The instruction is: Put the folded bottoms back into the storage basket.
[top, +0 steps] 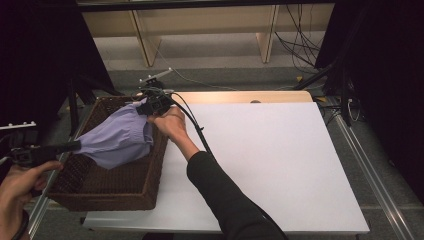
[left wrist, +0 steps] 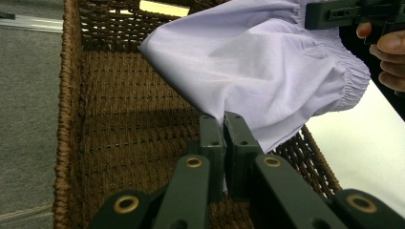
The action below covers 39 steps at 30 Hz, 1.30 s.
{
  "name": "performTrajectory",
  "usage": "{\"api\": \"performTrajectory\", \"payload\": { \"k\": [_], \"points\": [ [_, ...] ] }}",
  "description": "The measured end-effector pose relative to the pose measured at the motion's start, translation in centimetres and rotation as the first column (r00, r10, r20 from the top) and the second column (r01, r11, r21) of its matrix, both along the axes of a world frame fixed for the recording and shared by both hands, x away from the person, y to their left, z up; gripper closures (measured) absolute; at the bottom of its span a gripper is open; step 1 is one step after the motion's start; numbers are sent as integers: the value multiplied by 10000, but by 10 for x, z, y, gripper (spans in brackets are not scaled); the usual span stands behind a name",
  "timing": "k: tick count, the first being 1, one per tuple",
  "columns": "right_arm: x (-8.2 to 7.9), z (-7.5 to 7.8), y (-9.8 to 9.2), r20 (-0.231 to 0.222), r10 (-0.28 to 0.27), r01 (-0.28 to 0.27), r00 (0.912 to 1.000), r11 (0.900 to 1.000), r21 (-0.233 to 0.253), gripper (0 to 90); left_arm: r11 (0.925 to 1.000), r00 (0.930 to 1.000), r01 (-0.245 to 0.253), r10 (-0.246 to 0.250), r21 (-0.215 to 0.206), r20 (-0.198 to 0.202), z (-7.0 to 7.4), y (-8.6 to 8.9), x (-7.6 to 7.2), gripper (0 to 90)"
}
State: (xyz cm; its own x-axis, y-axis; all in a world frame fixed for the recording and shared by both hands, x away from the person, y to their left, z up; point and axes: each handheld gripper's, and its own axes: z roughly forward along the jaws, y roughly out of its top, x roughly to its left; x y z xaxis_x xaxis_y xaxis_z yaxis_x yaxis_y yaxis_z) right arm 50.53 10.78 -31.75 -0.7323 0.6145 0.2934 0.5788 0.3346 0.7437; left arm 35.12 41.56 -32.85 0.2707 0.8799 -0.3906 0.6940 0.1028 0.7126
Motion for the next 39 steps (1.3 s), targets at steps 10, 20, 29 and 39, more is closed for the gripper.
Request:
{"api": "performTrajectory", "payload": {
  "k": [10, 20, 29, 39],
  "points": [
    [0, -4, 4, -35, 33, -33, 10000, 10000, -67, 782, 10000, 9999, -42, 43, 38, -116, -2, 3, 0, 871],
    [-1, -9, 9, -56, 84, -85, 9999, 9998, -189, 777, 9998, 9997, -103, 106, 145, -238, -4, 5, 0, 870],
    [5, -17, 12, -468, 24, -42, 9989, 9992, -391, 381, 9949, 9977, -506, 542, 871, -396, -3, 3, 1, 377],
    [3, 0, -7, 47, -24, 25, 10000, 10000, -70, 301, 9947, 9996, -240, 255, 999, -145, 2, -13, 4, 263]
  ]
}}
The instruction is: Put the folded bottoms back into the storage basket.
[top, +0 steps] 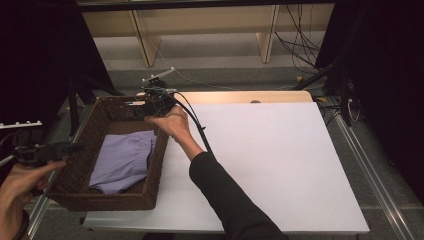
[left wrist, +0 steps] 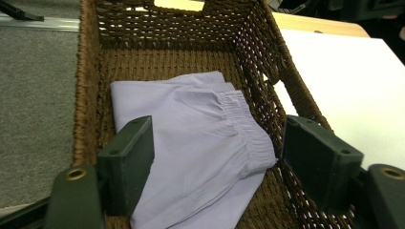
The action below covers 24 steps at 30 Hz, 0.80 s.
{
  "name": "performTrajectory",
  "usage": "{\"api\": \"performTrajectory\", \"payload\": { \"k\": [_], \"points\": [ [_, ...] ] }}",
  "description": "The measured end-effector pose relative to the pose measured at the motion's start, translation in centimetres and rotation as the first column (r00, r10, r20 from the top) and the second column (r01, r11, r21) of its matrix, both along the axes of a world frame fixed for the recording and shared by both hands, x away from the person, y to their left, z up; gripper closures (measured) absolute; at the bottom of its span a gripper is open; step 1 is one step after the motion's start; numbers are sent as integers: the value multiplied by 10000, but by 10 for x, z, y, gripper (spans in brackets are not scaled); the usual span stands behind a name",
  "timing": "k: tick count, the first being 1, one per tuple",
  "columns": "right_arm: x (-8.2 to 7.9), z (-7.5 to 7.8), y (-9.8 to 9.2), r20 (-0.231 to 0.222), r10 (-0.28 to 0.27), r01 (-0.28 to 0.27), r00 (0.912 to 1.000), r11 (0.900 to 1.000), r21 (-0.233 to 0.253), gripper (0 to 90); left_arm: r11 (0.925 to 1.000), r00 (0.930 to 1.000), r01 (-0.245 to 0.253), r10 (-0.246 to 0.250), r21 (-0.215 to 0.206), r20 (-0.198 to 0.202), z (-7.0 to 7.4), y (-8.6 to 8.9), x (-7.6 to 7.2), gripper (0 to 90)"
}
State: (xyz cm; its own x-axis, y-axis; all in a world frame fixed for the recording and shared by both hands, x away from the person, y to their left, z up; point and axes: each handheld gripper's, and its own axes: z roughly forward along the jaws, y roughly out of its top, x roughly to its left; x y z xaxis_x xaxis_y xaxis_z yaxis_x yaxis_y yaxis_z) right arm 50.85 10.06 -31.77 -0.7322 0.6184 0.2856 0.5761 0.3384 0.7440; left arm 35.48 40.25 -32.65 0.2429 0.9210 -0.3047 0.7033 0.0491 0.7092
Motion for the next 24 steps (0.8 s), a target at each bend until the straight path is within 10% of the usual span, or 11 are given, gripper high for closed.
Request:
{"api": "performTrajectory", "payload": {
  "k": [24],
  "points": [
    [-20, 10, -69, 620, -139, 120, 9980, 9994, 320, 284, 9965, 9925, 789, -761, -260, 952, -3, -56, 13, 196]
  ]
}}
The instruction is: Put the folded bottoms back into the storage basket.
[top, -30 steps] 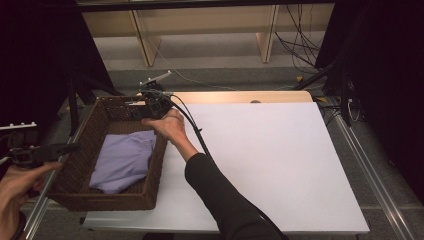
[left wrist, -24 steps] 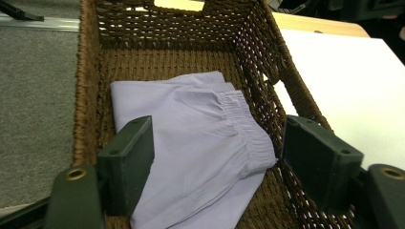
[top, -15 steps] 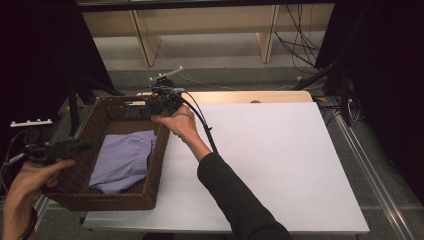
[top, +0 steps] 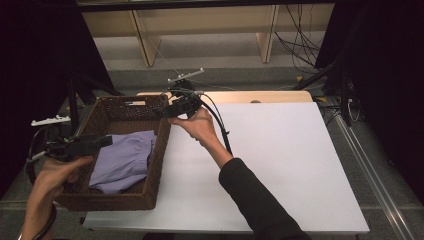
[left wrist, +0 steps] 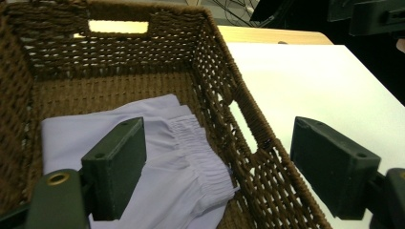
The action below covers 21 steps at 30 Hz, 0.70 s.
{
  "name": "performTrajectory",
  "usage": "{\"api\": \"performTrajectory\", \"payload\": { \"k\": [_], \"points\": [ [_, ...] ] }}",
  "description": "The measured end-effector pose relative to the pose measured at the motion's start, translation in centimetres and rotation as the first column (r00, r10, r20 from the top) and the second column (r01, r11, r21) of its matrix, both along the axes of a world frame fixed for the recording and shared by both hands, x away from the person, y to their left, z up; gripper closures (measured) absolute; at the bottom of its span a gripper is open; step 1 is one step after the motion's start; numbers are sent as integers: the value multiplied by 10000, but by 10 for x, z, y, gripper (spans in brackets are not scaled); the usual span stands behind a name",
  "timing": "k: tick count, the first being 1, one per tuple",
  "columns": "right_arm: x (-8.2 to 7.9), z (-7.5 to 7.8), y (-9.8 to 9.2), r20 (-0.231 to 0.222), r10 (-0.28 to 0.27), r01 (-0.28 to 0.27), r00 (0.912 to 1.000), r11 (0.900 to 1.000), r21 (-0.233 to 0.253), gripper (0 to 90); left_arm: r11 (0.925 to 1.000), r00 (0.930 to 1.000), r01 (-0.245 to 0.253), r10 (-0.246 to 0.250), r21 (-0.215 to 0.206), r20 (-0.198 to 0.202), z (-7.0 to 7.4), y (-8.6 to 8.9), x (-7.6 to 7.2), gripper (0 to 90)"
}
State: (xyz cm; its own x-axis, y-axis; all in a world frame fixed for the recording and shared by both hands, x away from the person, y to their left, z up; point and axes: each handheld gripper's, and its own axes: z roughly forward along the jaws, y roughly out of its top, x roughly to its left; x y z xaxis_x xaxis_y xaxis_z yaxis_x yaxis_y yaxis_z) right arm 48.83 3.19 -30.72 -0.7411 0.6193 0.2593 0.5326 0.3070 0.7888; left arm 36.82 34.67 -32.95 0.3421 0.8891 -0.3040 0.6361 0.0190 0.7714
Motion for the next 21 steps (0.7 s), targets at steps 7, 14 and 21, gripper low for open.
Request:
{"api": "performTrajectory", "payload": {
  "k": [7, 14, 21],
  "points": [
    [-8, -1, -17, 166, -10, 9, 9999, 10000, 88, 284, 9996, 9995, 255, -256, 92, 197, -3, -19, 4, 184],
    [-12, -5, -36, 223, -149, 144, 9996, 9996, 244, 284, 9991, 9966, 319, -296, -291, 775, -2, -30, 3, 177],
    [-17, -6, -50, 316, -260, 250, 9992, 9992, 313, 284, 9980, 9940, 488, -445, -410, 1001, -3, -40, 3, 168]
  ]
}}
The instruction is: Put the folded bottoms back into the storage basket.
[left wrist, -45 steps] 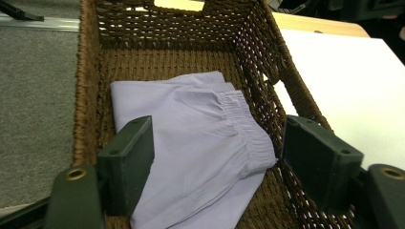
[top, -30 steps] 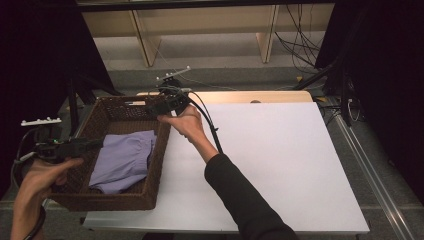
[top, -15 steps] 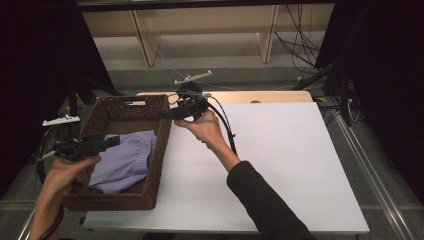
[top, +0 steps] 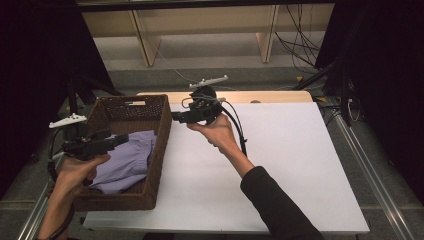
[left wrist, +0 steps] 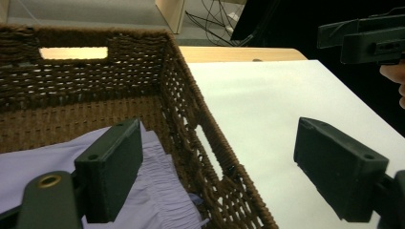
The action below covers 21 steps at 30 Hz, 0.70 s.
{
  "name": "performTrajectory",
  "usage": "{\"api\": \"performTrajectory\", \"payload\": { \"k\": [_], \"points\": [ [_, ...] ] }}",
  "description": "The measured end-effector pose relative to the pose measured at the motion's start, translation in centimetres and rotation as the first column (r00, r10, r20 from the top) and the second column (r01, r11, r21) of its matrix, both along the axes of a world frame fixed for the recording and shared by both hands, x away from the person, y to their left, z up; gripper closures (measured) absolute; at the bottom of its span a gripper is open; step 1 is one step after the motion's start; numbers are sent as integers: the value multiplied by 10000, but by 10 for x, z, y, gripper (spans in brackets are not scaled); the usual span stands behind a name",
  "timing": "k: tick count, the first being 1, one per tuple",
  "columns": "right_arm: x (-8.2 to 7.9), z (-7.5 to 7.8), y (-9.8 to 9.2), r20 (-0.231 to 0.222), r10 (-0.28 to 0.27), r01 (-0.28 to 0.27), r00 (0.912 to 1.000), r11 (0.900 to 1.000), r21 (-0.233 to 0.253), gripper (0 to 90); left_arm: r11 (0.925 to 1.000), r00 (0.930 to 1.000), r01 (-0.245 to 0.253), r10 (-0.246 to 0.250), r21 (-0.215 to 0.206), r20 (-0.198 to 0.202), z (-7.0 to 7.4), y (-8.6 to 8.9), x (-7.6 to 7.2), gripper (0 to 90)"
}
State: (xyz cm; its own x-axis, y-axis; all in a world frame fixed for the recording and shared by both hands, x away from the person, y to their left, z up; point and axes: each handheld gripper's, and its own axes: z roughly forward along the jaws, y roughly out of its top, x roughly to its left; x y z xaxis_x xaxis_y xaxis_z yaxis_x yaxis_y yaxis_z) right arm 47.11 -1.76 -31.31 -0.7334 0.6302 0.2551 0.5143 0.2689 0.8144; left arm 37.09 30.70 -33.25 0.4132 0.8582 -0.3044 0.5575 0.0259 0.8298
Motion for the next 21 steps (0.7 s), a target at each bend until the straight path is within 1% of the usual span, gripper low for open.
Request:
{"api": "performTrajectory", "payload": {
  "k": [3, 6, 9, 13, 19, 21],
  "points": [
    [-5, -1, -8, 55, 2, -3, 10000, 10000, 75, 279, 9999, 9998, 130, -129, -76, 131, -1, -8, 0, 165],
    [-7, -2, -12, 127, 8, -9, 9999, 9999, 107, 271, 9996, 9995, 255, -254, -89, 167, -2, -13, 0, 165],
    [-10, -3, -19, 169, -79, 76, 9998, 9999, 145, 236, 9993, 9989, 377, -376, -15, 274, -4, -22, 0, 163],
    [-12, -4, -25, 218, -117, 113, 9997, 9998, 187, 214, 9990, 9985, 449, -447, -39, 300, -6, -28, 0, 161],
    [-18, -4, -37, 378, -271, 258, 9989, 9991, 326, 184, 9976, 9968, 631, -617, -272, 499, -8, -39, -1, 161],
    [-18, -4, -38, 399, -252, 238, 9989, 9991, 343, 183, 9972, 9963, 697, -683, -253, 524, -8, -40, -2, 161]
  ]
}}
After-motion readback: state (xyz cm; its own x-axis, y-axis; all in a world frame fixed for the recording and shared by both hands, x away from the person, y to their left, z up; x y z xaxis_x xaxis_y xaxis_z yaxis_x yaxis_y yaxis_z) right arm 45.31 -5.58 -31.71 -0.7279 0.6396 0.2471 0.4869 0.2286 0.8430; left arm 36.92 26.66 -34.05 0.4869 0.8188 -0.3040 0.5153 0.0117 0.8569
